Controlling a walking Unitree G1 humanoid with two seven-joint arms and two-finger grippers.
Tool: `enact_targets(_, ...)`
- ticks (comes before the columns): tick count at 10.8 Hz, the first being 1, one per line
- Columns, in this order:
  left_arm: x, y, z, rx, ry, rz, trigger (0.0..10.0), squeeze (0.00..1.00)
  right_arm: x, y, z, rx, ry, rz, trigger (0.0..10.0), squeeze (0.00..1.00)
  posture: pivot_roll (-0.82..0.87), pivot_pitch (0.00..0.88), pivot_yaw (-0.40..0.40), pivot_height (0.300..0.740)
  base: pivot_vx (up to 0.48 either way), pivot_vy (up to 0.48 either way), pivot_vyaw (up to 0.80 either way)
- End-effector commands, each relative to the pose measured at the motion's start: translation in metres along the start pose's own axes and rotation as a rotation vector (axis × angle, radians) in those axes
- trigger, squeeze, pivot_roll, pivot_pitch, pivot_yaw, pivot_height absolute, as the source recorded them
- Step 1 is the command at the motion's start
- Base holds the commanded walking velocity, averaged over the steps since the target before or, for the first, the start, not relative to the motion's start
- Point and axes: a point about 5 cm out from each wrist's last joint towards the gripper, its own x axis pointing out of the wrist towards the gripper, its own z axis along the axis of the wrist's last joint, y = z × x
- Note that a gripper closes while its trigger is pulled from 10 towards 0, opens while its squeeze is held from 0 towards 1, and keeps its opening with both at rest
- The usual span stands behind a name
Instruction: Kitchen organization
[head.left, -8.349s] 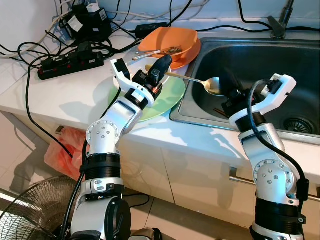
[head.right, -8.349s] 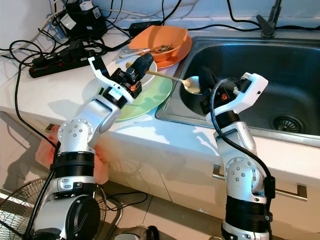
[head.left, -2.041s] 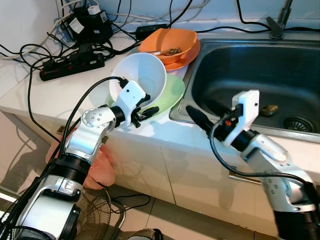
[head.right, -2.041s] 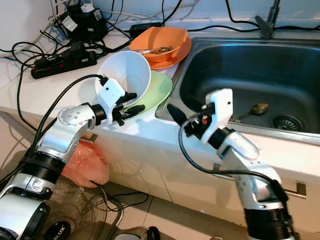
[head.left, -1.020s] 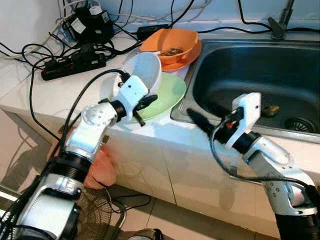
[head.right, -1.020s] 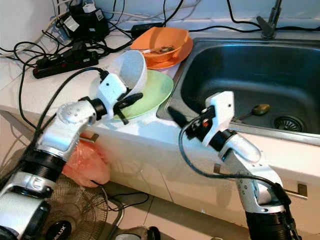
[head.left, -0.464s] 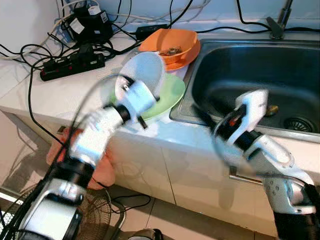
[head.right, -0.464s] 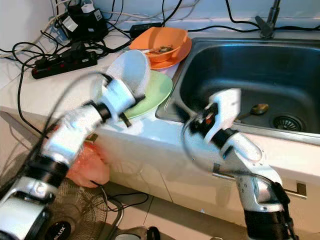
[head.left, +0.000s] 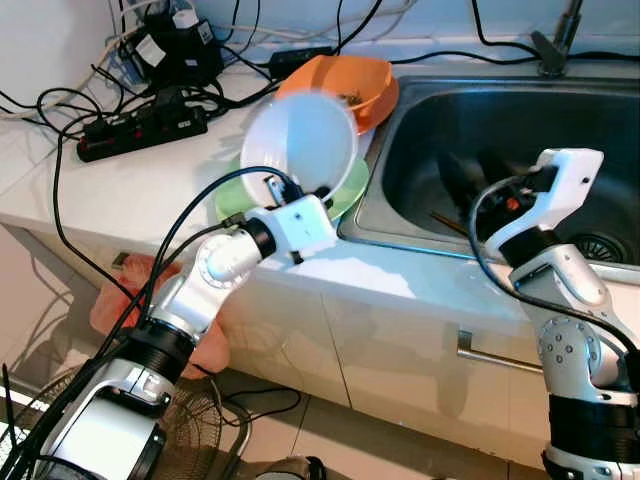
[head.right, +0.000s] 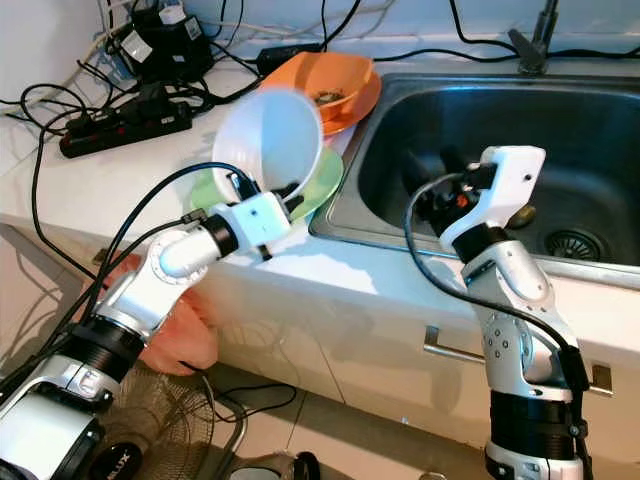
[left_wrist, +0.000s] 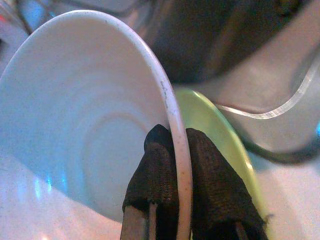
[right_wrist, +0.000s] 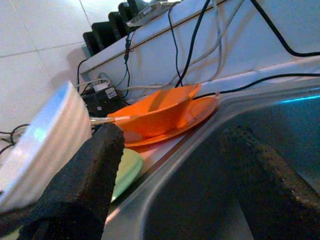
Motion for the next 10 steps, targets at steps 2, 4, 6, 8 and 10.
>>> enact_targets(2, 0.001, 0.018, 0.018, 0.11, -0.094, 0.126, 0.0, 0.0, 0.004, 0.005, 0.003, 0.038, -0.029, 0.015, 10.0, 0.0, 0.14, 0.084, 0.188, 0.74, 0.0, 0.0, 0.0)
enact_targets(4, 0.01, 0.006, 0.031, 0.092, -0.161, 0.1, 0.0, 0.0, 0.006, 0.007, 0.006, 0.028, -0.03, 0.025, 10.0, 0.0, 0.13, 0.082, 0.185, 0.74, 0.0, 0.0, 0.0)
enact_targets(6, 0.016, -0.002, 0.036, 0.054, -0.182, 0.078, 0.0, 0.0, 0.007, 0.007, 0.009, 0.027, -0.033, 0.032, 10.0, 0.0, 0.13, 0.077, 0.182, 0.74, 0.0, 0.0, 0.0)
enact_targets(8, 0.02, -0.004, 0.034, 0.081, -0.193, 0.026, 0.0, 0.0, 0.011, 0.003, 0.025, -0.005, -0.068, 0.051, 10.0, 0.0, 0.11, 0.07, 0.183, 0.74, 0.0, 0.0, 0.0)
enact_targets(10, 0.022, -0.002, 0.026, 0.104, -0.149, 0.003, 0.0, 0.0, 0.015, -0.001, 0.044, -0.031, -0.121, 0.039, 10.0, 0.0, 0.11, 0.07, 0.183, 0.74, 0.0, 0.0, 0.0)
